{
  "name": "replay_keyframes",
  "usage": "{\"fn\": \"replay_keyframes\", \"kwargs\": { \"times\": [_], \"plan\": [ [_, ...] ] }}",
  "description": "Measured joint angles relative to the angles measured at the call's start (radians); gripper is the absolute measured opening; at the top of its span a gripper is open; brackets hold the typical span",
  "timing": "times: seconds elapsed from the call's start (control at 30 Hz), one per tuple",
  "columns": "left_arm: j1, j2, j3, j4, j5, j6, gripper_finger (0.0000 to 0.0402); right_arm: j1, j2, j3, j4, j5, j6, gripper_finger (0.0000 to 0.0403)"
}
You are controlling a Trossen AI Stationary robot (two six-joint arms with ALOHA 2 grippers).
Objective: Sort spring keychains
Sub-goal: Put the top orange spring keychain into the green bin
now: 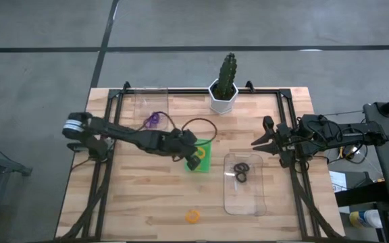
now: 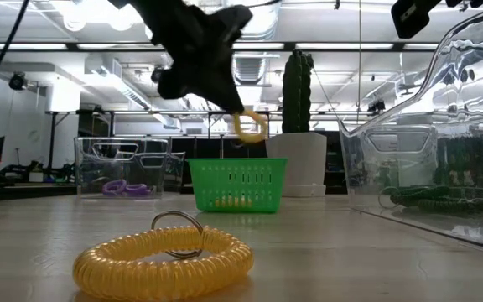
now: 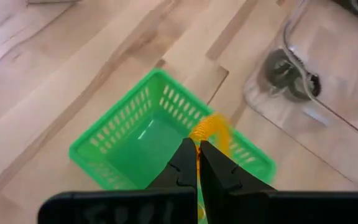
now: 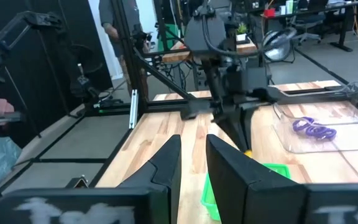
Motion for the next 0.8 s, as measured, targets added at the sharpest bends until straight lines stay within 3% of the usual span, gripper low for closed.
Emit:
{"fn": "replay_keyframes", "kwargs": {
  "times": [0.3, 0.8],
  "plan": [
    [0.012, 0.149, 0.146, -0.148, 0.011, 0.030, 0.0000, 0.000, 0.000, 0.000, 0.000, 0.000, -0.002, 0.0083],
    [0.029, 0.205, 0.147, -0.162, 0.078, 0.028, 0.0000, 0.000, 0.000, 0.000, -0.001, -0.002, -0.004, 0.0068]
  ]
}}
